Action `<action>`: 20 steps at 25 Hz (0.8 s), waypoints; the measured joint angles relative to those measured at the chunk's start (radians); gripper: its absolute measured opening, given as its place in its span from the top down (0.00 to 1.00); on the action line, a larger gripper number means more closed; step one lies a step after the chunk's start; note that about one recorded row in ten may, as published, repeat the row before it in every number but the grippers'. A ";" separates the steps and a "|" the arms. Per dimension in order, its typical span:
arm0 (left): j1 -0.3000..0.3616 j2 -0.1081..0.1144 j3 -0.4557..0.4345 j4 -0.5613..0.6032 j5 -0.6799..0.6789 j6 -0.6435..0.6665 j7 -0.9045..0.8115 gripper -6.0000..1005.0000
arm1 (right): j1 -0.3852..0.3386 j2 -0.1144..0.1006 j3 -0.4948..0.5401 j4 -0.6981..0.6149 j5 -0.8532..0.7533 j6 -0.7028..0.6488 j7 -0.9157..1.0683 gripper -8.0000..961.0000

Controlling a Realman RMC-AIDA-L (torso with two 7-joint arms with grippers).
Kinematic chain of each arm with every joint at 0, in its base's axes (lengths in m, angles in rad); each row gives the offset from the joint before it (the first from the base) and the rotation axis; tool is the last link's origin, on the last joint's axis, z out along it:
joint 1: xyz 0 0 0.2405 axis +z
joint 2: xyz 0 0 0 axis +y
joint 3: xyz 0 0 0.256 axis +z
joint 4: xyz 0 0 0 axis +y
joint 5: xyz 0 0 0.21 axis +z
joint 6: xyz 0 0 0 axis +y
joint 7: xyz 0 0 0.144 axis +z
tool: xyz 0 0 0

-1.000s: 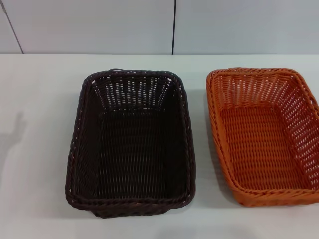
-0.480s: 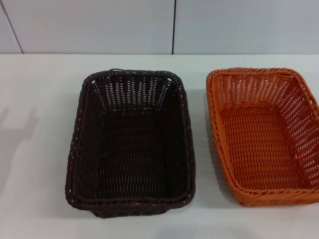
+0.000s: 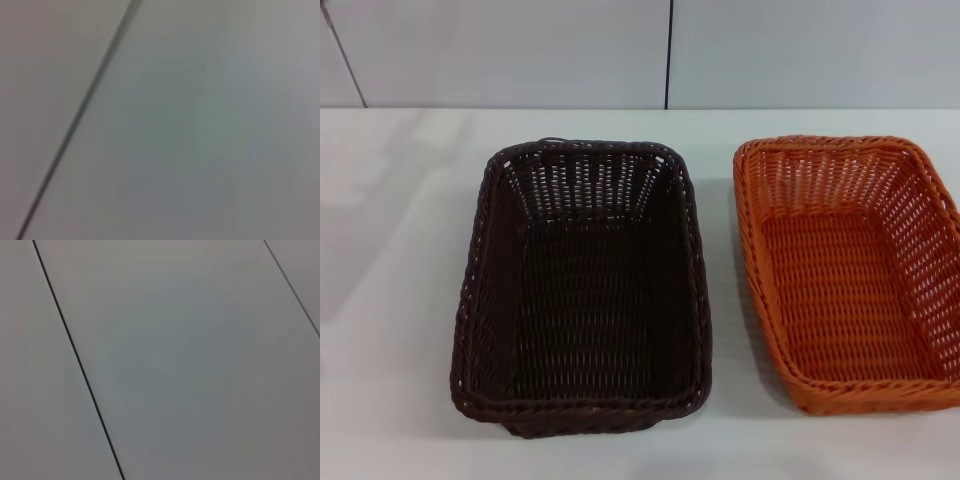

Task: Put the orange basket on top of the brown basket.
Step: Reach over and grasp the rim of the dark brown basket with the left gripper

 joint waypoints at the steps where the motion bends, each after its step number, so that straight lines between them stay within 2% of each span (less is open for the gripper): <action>1: 0.000 0.000 0.000 0.000 0.000 0.000 0.000 0.18 | 0.000 0.000 -0.002 0.003 -0.001 0.000 -0.001 0.33; 2: 0.011 0.039 0.192 -0.341 0.107 0.325 -0.231 0.18 | 0.000 0.000 -0.003 0.005 -0.002 0.000 -0.002 0.33; 3: 0.009 0.073 0.235 -0.448 0.238 0.399 -0.412 0.18 | 0.000 0.000 -0.003 0.006 -0.002 0.000 -0.002 0.33; 6: 0.009 0.073 0.235 -0.448 0.238 0.399 -0.412 0.18 | 0.000 0.000 -0.004 0.009 -0.002 0.000 -0.003 0.33; 7: -0.003 0.126 0.245 -0.549 0.456 0.398 -0.718 0.18 | 0.000 0.000 -0.004 0.009 -0.002 0.000 -0.003 0.33; 8: -0.011 0.150 0.242 -0.591 0.568 0.360 -0.854 0.18 | 0.000 0.000 -0.004 0.009 -0.002 0.000 -0.003 0.33; 10: -0.025 0.180 0.234 -0.634 0.706 0.286 -1.012 0.18 | 0.000 0.000 -0.005 0.008 -0.002 0.000 -0.004 0.33; 13: -0.049 0.209 0.218 -0.674 0.847 0.183 -1.157 0.18 | 0.006 -0.001 -0.009 0.005 -0.002 0.000 -0.004 0.33; 15: -0.083 0.231 0.196 -0.712 0.994 0.045 -1.289 0.18 | 0.011 -0.002 -0.011 0.005 -0.002 0.000 -0.004 0.33; 16: -0.092 0.235 0.192 -0.721 1.028 0.012 -1.317 0.18 | 0.016 -0.003 -0.011 0.004 -0.002 0.000 -0.004 0.33; 18: -0.139 0.245 0.171 -0.780 1.202 -0.145 -1.443 0.18 | 0.019 -0.003 -0.011 0.003 -0.002 0.000 -0.004 0.33; 20: -0.170 0.237 0.164 -0.839 1.351 -0.263 -1.522 0.18 | 0.022 -0.003 -0.011 0.002 -0.002 0.000 -0.005 0.33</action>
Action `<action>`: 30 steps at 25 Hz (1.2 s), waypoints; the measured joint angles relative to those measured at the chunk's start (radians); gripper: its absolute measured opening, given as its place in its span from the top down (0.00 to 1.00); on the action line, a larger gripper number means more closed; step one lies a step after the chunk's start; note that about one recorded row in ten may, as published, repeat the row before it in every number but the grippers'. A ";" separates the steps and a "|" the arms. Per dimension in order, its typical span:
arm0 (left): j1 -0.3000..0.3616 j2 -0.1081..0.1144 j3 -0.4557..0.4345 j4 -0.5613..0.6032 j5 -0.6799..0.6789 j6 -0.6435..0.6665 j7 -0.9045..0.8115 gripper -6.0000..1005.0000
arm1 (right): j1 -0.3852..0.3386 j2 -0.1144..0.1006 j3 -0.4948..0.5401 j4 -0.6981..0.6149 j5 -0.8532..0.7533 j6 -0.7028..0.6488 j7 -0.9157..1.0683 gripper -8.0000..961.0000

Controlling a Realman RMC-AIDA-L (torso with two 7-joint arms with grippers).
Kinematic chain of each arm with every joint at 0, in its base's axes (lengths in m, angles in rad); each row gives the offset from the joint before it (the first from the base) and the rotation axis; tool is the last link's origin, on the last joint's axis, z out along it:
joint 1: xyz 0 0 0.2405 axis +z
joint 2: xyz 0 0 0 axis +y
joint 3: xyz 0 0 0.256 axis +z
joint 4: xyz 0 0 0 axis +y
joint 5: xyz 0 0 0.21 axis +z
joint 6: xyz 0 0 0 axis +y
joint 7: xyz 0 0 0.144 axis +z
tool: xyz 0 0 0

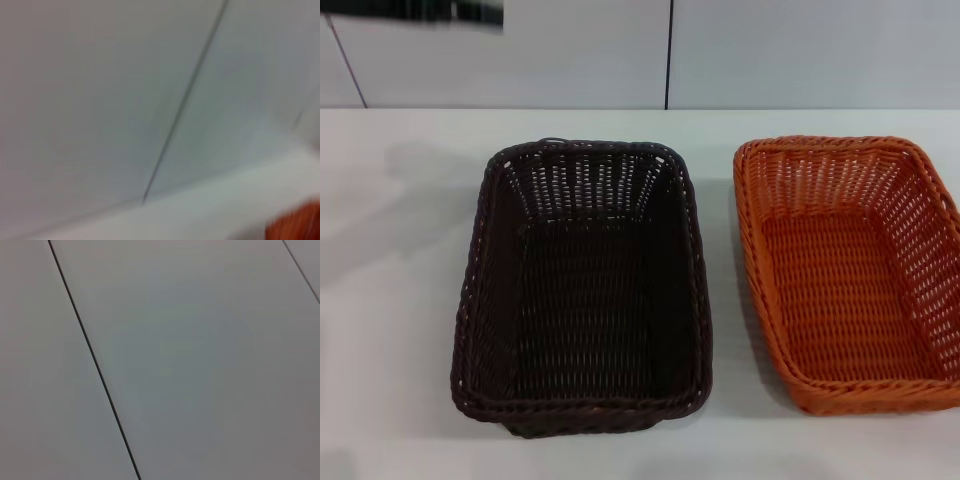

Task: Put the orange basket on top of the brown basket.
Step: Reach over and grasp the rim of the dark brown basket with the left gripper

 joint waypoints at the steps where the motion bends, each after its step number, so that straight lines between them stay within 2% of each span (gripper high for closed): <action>1: -0.014 -0.010 -0.001 -0.029 0.062 -0.045 -0.030 0.18 | 0.001 0.000 0.000 0.000 0.000 0.000 -0.001 0.33; 3: -0.037 -0.036 -0.003 -0.096 0.187 -0.132 -0.079 0.18 | 0.001 0.000 0.000 0.000 0.000 0.000 -0.001 0.33; 5: -0.055 -0.077 -0.004 -0.168 0.317 -0.207 -0.106 0.18 | 0.001 0.000 0.000 0.000 0.000 0.000 -0.001 0.33; 6: -0.064 -0.125 -0.005 -0.223 0.427 -0.257 -0.113 0.18 | 0.001 0.000 0.000 -0.001 0.000 0.000 -0.001 0.33; 7: -0.064 -0.125 -0.005 -0.223 0.427 -0.257 -0.113 0.18 | 0.001 0.000 0.000 -0.001 0.000 0.001 -0.001 0.33; 10: -0.072 -0.188 -0.005 -0.257 0.566 -0.306 -0.117 0.18 | 0.000 0.000 0.000 -0.001 0.000 0.005 -0.003 0.33; 13: -0.070 -0.217 0.000 -0.258 0.623 -0.319 -0.125 0.18 | -0.002 0.000 0.000 -0.002 0.000 0.006 -0.003 0.33; 14: -0.070 -0.217 0.000 -0.258 0.623 -0.319 -0.125 0.18 | -0.002 0.000 0.000 -0.002 0.000 0.006 -0.003 0.33; 16: -0.051 -0.236 0.017 -0.250 0.663 -0.320 -0.155 0.18 | -0.003 0.000 0.000 -0.002 0.000 0.008 -0.003 0.33; 20: -0.036 -0.236 0.038 -0.247 0.674 -0.320 -0.202 0.18 | -0.006 0.000 0.002 -0.002 0.000 0.009 -0.003 0.33; 23: 0.008 -0.236 0.079 -0.243 0.675 -0.321 -0.275 0.18 | -0.008 0.000 0.002 -0.002 0.000 0.011 -0.003 0.33; 30: 0.044 -0.244 0.142 -0.200 0.668 -0.280 -0.313 0.18 | -0.011 0.000 0.002 -0.002 0.000 0.013 -0.003 0.33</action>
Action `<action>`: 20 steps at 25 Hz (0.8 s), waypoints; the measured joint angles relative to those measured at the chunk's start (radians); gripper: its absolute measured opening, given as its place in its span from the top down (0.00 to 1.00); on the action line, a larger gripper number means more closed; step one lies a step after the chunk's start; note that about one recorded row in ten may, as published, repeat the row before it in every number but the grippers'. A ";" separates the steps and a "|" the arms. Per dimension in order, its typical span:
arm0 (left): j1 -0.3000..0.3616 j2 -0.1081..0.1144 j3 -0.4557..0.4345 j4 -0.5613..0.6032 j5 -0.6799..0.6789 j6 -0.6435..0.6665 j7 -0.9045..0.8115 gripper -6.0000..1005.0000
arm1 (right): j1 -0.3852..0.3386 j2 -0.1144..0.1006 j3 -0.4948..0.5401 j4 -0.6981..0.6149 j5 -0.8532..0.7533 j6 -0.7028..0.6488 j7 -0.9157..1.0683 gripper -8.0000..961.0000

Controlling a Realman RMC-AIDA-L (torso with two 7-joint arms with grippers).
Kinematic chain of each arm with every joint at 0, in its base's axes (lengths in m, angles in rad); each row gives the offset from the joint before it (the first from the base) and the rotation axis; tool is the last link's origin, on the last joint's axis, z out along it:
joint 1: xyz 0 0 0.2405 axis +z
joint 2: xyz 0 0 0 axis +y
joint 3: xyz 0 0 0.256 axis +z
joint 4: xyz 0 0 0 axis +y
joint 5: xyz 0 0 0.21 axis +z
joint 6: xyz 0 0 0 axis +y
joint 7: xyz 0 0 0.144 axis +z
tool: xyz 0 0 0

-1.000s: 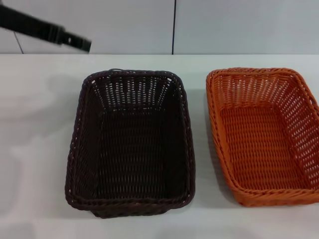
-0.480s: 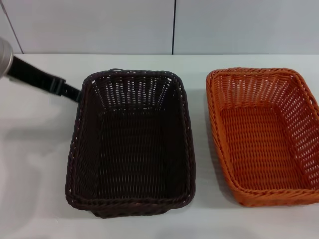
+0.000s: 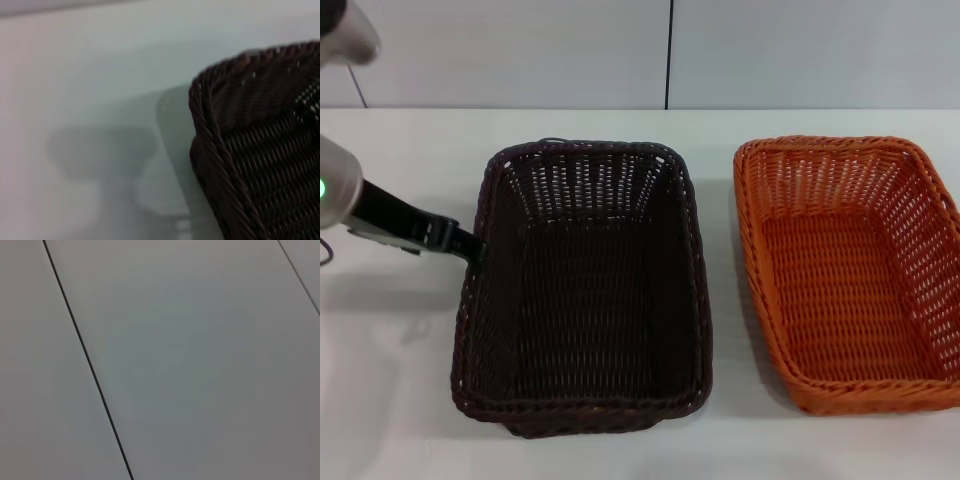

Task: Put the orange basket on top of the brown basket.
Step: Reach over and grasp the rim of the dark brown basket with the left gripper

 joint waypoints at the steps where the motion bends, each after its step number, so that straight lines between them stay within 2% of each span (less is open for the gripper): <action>1: 0.003 -0.001 0.009 0.008 -0.002 0.008 -0.005 0.18 | 0.000 0.000 0.000 0.000 0.000 0.000 0.000 0.33; 9: 0.016 -0.002 0.055 0.072 -0.055 0.054 -0.020 0.19 | 0.001 -0.001 0.003 -0.002 0.000 0.003 0.000 0.33; 20: 0.014 -0.001 0.079 0.096 -0.081 0.073 -0.021 0.24 | -0.003 -0.002 0.008 -0.005 0.004 0.015 -0.025 0.33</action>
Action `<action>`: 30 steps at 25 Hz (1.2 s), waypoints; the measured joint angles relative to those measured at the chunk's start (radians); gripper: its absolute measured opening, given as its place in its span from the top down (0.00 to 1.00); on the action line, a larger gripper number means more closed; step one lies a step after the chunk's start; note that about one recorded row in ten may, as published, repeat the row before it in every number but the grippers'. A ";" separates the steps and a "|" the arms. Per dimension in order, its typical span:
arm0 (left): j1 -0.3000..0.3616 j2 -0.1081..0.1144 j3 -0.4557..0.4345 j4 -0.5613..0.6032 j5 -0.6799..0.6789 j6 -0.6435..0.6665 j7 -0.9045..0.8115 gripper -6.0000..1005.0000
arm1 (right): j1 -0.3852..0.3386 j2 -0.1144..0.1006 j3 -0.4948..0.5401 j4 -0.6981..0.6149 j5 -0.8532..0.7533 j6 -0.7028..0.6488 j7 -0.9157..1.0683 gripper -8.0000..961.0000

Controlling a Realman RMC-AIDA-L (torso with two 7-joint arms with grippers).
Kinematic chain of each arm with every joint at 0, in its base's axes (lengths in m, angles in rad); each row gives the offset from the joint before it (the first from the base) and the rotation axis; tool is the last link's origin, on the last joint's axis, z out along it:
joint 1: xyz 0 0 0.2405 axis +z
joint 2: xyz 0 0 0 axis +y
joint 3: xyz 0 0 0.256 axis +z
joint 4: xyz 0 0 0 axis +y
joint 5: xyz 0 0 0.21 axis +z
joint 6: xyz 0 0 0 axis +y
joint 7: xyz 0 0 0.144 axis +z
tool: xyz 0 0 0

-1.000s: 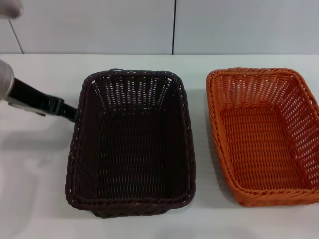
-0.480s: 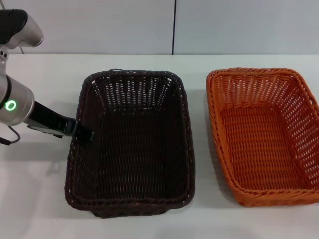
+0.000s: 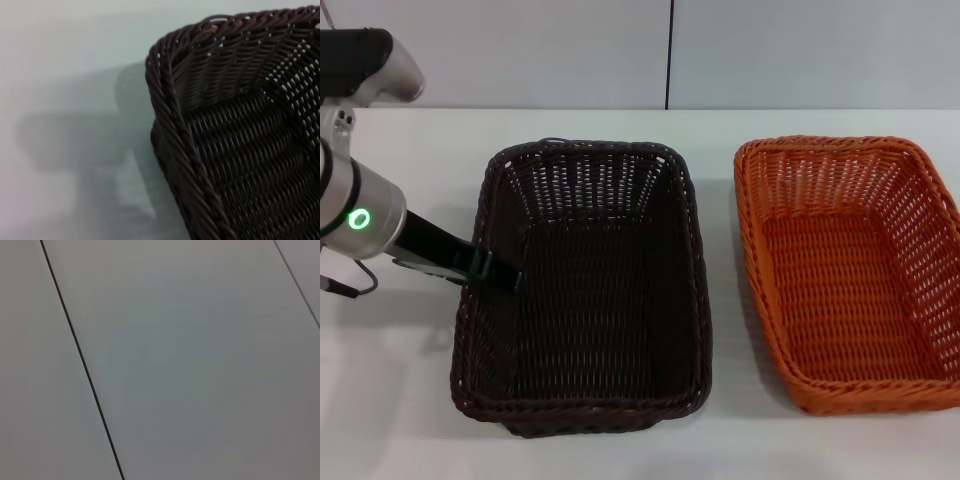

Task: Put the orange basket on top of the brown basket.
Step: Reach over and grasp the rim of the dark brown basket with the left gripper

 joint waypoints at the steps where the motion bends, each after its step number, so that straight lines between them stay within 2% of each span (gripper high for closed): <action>1: -0.002 0.000 0.003 0.006 0.000 0.001 0.000 0.24 | 0.000 0.000 0.000 0.000 0.001 0.000 0.000 0.33; 11: -0.006 0.004 0.029 -0.006 0.000 0.004 0.003 0.29 | -0.001 0.000 0.002 0.000 0.005 0.000 -0.001 0.33; 15: -0.006 0.006 0.025 -0.007 0.002 0.000 0.005 0.52 | -0.001 0.000 0.003 0.000 0.007 0.001 -0.001 0.33; 23: -0.008 0.008 0.023 -0.009 0.005 -0.006 0.013 0.75 | -0.002 0.000 0.017 -0.001 0.008 0.006 -0.001 0.33; 30: -0.016 0.012 -0.042 -0.055 0.009 -0.009 0.114 0.76 | -0.003 0.000 0.018 -0.004 0.009 0.014 -0.001 0.33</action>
